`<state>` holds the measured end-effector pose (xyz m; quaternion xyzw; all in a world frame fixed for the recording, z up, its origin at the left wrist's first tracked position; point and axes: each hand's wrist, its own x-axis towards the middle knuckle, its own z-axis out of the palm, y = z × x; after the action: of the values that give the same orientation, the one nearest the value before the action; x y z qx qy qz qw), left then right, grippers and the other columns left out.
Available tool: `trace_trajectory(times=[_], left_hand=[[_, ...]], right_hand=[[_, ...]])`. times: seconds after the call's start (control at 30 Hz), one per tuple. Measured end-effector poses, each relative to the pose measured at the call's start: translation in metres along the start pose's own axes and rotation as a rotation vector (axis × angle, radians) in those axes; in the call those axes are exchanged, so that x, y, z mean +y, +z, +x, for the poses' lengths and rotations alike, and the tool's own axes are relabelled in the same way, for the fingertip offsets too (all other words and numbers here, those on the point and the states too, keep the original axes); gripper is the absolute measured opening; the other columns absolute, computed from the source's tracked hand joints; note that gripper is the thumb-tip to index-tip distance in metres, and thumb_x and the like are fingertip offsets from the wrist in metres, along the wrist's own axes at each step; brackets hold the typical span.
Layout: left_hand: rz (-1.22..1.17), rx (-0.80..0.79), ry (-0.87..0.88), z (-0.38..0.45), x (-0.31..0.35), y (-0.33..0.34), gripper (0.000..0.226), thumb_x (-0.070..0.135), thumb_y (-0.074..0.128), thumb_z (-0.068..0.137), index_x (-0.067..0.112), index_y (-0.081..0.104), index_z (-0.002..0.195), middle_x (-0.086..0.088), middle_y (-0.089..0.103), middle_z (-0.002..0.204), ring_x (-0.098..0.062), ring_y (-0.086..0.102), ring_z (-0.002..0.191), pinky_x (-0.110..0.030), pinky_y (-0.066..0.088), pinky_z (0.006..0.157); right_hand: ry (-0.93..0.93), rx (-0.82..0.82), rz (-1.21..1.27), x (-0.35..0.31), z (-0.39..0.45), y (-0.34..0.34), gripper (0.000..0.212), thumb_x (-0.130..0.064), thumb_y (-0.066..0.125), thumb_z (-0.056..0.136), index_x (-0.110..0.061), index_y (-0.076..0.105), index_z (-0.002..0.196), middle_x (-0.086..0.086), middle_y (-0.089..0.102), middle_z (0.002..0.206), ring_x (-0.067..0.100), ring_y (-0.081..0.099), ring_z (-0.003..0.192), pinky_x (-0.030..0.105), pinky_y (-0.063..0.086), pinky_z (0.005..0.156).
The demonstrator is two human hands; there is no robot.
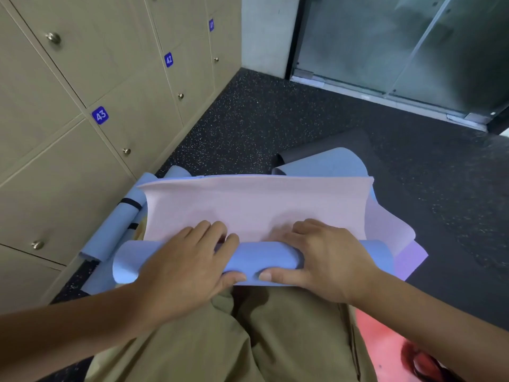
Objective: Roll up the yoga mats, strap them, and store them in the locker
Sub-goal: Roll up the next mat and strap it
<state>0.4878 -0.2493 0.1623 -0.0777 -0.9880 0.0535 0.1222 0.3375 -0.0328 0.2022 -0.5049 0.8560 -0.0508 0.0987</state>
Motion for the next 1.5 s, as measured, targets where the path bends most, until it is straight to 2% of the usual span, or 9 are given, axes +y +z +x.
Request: trace_trajectory(times=[0.3,0.4,0.5,0.6,0.73,0.83,1.0,1.17,1.5], left_hand=[[-0.155,-0.096,0.004,0.027,-0.021,-0.002,0.063,0.064,0.017,0.102,0.019,0.059,0.093,0.003,0.049,0.087,-0.019,0.055,0.067,-0.033,0.044,0.052],[-0.314,-0.359,-0.054,0.042,-0.033,-0.007,0.090,0.083,-0.016,0.083,0.025,0.050,0.105,0.008,0.043,0.095,-0.014,0.053,0.083,-0.036,0.048,0.075],[-0.458,-0.459,-0.085,0.052,-0.045,-0.004,0.080,0.087,-0.008,0.079,0.032,0.046,0.100,0.009,0.045,0.094,-0.010,0.051,0.091,-0.034,0.043,0.085],[-0.323,-0.269,-0.095,0.050,-0.044,-0.001,0.077,0.077,-0.003,0.093,0.026,0.053,0.097,0.007,0.051,0.089,-0.019,0.058,0.078,-0.038,0.047,0.070],[0.044,0.112,-0.061,0.035,-0.028,0.002,0.041,0.044,0.041,0.104,0.013,0.064,0.091,-0.005,0.058,0.082,-0.032,0.058,0.076,-0.042,0.047,0.063],[0.057,0.092,-0.095,0.026,-0.023,0.008,0.061,0.061,0.037,0.102,0.008,0.068,0.102,-0.009,0.062,0.092,-0.034,0.056,0.080,-0.045,0.048,0.064],[0.101,0.128,-0.053,0.031,-0.033,0.022,0.069,0.064,0.031,0.106,0.008,0.069,0.098,-0.008,0.062,0.087,-0.030,0.057,0.075,-0.044,0.052,0.069],[-0.019,0.087,-0.078,0.048,-0.047,0.028,0.071,0.066,0.022,0.106,0.014,0.067,0.091,-0.003,0.062,0.083,-0.028,0.060,0.082,-0.042,0.053,0.079],[-0.208,-0.037,-0.112,0.071,-0.059,0.023,0.079,0.069,0.014,0.101,0.018,0.074,0.102,0.002,0.069,0.090,-0.024,0.064,0.089,-0.042,0.053,0.078]], right_hand=[[-0.005,0.432,-0.117,0.005,-0.005,0.030,0.072,-0.072,0.030,0.100,-0.012,0.066,0.086,0.003,0.056,0.082,0.026,0.051,0.074,0.040,0.046,0.065],[0.003,0.477,-0.090,0.010,0.003,0.031,0.072,-0.069,0.028,0.102,-0.012,0.065,0.080,0.002,0.054,0.074,0.026,0.051,0.070,0.039,0.045,0.061],[0.050,0.409,-0.076,0.013,0.017,0.025,0.079,-0.075,0.019,0.099,-0.018,0.070,0.079,-0.002,0.054,0.069,0.022,0.053,0.069,0.034,0.038,0.056],[0.104,0.278,-0.041,0.014,0.026,0.014,0.089,-0.084,0.004,0.089,-0.028,0.073,0.088,-0.007,0.053,0.072,0.017,0.056,0.077,0.031,0.028,0.058],[0.121,0.118,0.141,0.015,0.036,-0.002,0.069,-0.087,0.017,0.085,-0.045,0.071,0.097,-0.013,0.053,0.071,0.008,0.050,0.075,0.023,0.033,0.060],[0.136,0.059,0.166,0.018,0.044,-0.005,0.061,-0.084,0.025,0.089,-0.040,0.067,0.083,-0.008,0.057,0.074,0.010,0.052,0.076,0.026,0.041,0.064],[0.060,0.126,0.128,0.026,0.057,0.000,0.068,-0.077,0.024,0.091,-0.036,0.077,0.095,-0.015,0.052,0.107,0.011,0.049,0.106,0.033,0.047,0.085],[0.013,0.458,-0.053,0.021,0.055,0.009,0.052,-0.060,0.040,0.099,-0.015,0.064,0.092,0.003,0.059,0.092,0.028,0.055,0.083,0.041,0.047,0.071],[0.049,0.581,-0.123,0.028,0.060,0.027,0.044,-0.049,0.045,0.101,-0.013,0.058,0.081,0.005,0.052,0.074,0.029,0.050,0.073,0.042,0.041,0.065]])
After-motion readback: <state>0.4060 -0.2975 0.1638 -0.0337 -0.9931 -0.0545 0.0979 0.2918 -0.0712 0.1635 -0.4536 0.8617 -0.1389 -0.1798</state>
